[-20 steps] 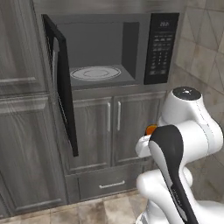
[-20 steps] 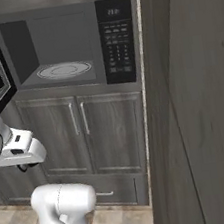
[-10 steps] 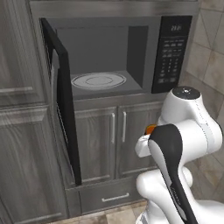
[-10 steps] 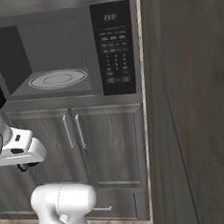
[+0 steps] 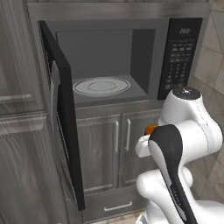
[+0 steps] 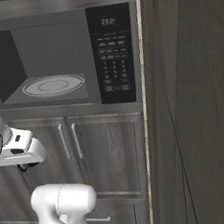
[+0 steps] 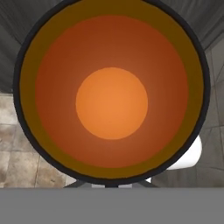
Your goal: Place the microwavable item in the microwave. Then, close the microwave door and press the start button.
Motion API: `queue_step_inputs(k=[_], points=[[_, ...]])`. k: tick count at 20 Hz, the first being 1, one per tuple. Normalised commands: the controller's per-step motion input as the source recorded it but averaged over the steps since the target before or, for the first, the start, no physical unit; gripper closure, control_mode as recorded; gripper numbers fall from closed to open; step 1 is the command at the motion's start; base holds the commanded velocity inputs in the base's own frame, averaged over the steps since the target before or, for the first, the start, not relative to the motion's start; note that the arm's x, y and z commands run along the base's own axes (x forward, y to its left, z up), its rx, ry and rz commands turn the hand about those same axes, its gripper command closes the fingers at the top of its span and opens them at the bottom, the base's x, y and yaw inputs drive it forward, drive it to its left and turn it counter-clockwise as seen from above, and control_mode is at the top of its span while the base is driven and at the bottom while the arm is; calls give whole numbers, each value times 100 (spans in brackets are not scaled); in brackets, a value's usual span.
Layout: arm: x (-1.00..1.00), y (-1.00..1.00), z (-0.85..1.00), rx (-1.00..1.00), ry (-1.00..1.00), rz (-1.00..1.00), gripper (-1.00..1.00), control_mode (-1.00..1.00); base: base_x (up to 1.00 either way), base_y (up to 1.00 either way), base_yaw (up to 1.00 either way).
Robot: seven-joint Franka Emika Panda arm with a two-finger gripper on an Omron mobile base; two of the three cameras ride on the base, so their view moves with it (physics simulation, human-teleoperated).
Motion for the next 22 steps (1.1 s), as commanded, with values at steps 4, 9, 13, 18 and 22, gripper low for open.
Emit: queue_step_inputs(k=[4, 9, 13, 18, 22], points=[[0, 0, 0, 0, 0, 0, 100, 100, 22, 0, 0], [0, 0, 0, 0, 0, 0, 100, 100, 3, 0, 0], [0, 0, 0, 0, 0, 0, 100, 100, 0, 0, 0], [0, 0, 0, 0, 0, 0, 100, 100, 0, 0, 0], [0, 0, 7, 0, 0, 1, 100, -100, 0, 0, 2]])
